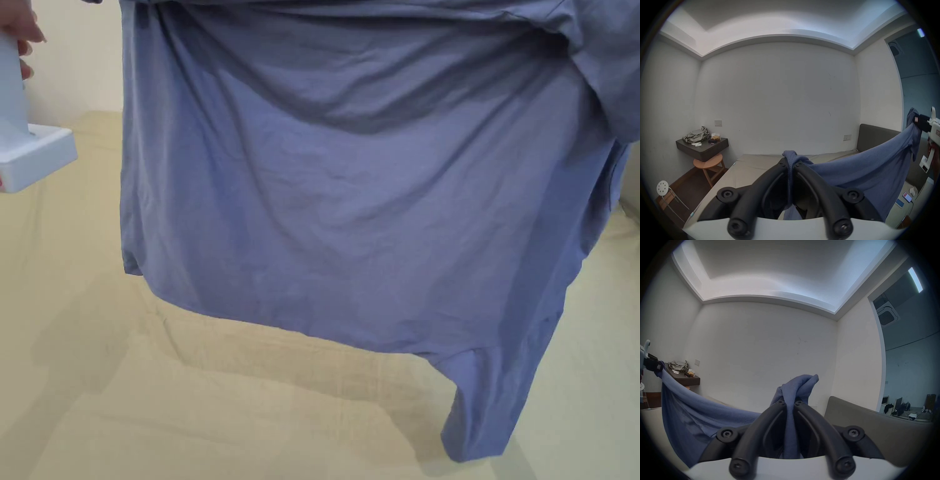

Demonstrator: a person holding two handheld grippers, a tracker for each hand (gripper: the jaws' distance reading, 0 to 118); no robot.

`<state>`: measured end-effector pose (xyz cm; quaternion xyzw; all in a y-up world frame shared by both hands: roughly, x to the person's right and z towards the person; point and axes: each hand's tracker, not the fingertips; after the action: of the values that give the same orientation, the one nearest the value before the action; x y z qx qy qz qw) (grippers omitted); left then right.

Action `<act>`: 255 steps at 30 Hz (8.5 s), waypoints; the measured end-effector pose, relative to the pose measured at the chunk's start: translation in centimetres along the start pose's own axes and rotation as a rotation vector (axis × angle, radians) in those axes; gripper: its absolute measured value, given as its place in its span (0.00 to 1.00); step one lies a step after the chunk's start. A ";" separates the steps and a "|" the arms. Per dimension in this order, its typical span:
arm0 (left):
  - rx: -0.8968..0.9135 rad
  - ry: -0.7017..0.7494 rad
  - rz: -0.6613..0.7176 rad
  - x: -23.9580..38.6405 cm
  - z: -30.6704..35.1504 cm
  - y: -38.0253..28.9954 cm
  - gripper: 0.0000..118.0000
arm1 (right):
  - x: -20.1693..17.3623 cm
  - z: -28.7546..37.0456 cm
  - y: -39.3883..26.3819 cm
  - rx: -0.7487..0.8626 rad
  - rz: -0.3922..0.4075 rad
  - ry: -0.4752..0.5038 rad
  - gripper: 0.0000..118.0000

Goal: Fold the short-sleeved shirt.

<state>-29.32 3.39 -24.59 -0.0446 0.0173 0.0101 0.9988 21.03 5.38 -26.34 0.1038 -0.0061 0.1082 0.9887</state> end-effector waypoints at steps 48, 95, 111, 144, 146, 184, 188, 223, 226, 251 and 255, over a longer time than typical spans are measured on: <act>-0.693 0.065 -0.111 -1.0 2.9 -40.8 0.01 | -9.9 14.0 -36.0 -0.922 -0.074 0.217 0.02; -0.036 0.022 -0.004 7.2 13.4 -21.5 0.88 | -11.8 17.7 -15.1 -0.375 0.018 0.180 0.88; -0.079 0.067 -0.076 10.4 5.5 -24.8 0.00 | -19.9 11.4 -17.8 -0.330 0.068 0.270 0.00; -0.803 0.265 0.118 -5.7 -22.9 -46.4 0.66 | -15.2 3.5 -32.1 -0.654 0.110 0.161 0.00; -0.774 0.185 0.050 -4.0 -22.4 -45.9 0.24 | -15.2 3.3 -32.4 -0.666 0.119 0.157 0.00; -0.543 0.029 -0.184 0.9 -8.2 -36.3 0.00 | -11.2 -14.8 -50.8 -1.242 0.037 0.282 0.08; -0.539 0.053 -0.177 0.5 -7.7 -35.9 0.00 | -11.7 -13.5 -49.3 -1.202 0.137 0.265 0.00; 0.130 0.147 -0.123 -0.3 13.8 -6.3 0.00 | 5.3 10.7 -4.7 -0.174 -0.056 -0.003 0.00; 0.172 0.161 -0.128 -0.2 14.5 -4.0 0.00 | 3.9 11.9 -2.2 -0.126 -0.034 -0.028 0.00; 0.155 0.234 -0.187 -2.2 3.4 7.2 0.00 | 3.5 -2.5 6.4 -0.039 0.042 -0.099 0.00; 0.128 0.228 -0.154 -3.0 -0.1 7.7 0.00 | 2.8 -6.8 5.7 -0.059 0.068 -0.109 0.00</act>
<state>-32.48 10.96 -25.24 0.0169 0.1280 -0.0728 0.9890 22.49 12.80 -31.73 0.0803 -0.0666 0.1356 0.9853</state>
